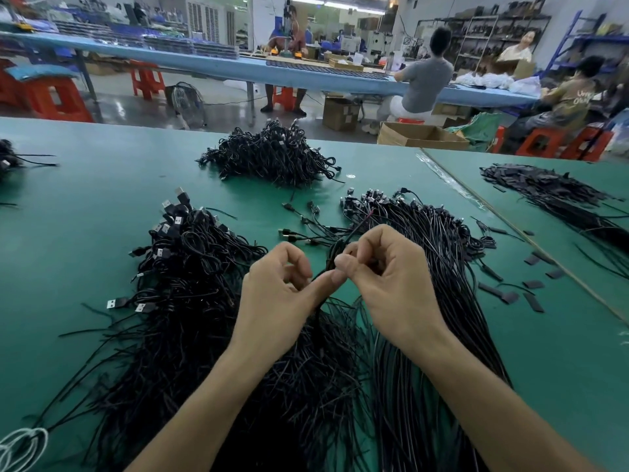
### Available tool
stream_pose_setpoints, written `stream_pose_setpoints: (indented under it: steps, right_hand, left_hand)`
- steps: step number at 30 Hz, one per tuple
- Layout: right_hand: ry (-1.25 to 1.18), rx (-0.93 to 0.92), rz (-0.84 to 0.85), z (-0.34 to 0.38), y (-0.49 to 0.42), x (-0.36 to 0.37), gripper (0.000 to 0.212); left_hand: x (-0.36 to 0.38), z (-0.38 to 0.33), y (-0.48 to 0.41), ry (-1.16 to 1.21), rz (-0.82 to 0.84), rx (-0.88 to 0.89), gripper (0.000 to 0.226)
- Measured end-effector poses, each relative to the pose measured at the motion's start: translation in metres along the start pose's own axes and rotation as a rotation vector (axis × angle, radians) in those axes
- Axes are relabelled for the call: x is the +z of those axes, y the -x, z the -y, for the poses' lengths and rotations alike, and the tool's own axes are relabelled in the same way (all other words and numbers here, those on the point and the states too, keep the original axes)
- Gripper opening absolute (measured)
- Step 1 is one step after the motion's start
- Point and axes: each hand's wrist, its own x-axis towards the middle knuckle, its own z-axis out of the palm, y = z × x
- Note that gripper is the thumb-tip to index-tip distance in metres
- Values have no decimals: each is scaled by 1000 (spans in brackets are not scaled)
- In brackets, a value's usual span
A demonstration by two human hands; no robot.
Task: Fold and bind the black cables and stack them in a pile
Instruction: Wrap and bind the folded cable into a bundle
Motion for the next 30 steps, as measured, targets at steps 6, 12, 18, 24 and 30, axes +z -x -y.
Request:
stream_pose_setpoints:
  steps: [6,12,18,24,30]
  right_hand:
    - [-217,17,-56,0,3,12,41]
    - [-304,31,84,-4,3,11,46]
    - [-270,108,145,-7,6,12,45]
    - [-320,146,79,-5,0,0,35]
    - [-272,74,-67,-8,-2,-2,45]
  left_hand:
    - [-1,-5,-1,356,152,-246,15]
    - [-9,-15,-7,756,130,-333,26]
    - [-8,-20,-4,524,81,-213,50]
    - [-10,-18,-1,440,221,-55,17]
    - [-1,-4,1,47,105,-114,40]
